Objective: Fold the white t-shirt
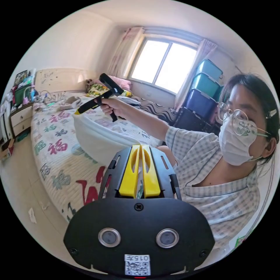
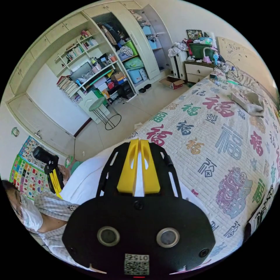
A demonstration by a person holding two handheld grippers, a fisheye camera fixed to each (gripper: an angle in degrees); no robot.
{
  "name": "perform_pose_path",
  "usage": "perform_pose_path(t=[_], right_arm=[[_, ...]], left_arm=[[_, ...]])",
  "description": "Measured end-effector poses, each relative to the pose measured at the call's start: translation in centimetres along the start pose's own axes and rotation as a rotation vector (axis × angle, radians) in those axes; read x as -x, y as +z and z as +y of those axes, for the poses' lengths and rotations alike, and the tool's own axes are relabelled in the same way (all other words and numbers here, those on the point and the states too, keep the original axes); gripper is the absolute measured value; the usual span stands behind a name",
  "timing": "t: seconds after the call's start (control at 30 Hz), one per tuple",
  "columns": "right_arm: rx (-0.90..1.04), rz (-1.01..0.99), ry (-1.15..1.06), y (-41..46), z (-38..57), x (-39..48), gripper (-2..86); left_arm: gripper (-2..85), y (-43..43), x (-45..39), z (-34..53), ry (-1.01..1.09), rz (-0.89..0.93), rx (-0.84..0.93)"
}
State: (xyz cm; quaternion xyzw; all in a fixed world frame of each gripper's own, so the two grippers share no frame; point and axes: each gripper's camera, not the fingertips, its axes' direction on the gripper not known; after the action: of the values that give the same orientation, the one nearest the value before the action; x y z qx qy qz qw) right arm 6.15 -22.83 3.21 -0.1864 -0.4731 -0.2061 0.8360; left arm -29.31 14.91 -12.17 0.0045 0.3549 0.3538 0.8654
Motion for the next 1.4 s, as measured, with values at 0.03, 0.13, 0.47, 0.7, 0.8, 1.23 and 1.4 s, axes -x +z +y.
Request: perform_pose_path(t=[0.03, 0.13, 0.47, 0.7, 0.8, 1.23, 1.4], right_arm=[[-0.036, 0.007, 0.031, -2.1, 2.3, -2.0, -0.8], [-0.071, 0.027, 0.152, -5.6, 8.3, -8.0, -0.6], [-0.123, -0.024, 0.417, -8.8, 20.8, -20.8, 6.6], [-0.104, -0.006, 0.294, -12.7, 23.5, -19.5, 10.1], [-0.033, 0.018, 0.227, -12.3, 23.6, -17.7, 10.4], [0.113, 0.01, 0.16, -11.1, 34.4, -10.1, 11.9], [0.174, -0.012, 0.159, -9.6, 36.4, -10.5, 10.3]], left_arm=[[-0.8, 3.0, -0.2, -1.3, 0.023, 0.043, 0.04], [-0.7, 11.5, -0.3, -3.9, 0.049, 0.14, 0.142], [7.1, 32.4, -0.6, -5.4, 0.041, 0.24, 0.466], [10.2, 29.1, -2.2, -6.7, 0.19, 0.293, 0.393], [9.6, 30.1, -2.3, -7.0, 0.194, 0.236, 0.333], [1.5, 34.3, 8.8, -14.1, 0.129, -0.458, 0.368], [0.2, 42.7, 15.3, -14.3, 0.041, -0.363, 0.603]])
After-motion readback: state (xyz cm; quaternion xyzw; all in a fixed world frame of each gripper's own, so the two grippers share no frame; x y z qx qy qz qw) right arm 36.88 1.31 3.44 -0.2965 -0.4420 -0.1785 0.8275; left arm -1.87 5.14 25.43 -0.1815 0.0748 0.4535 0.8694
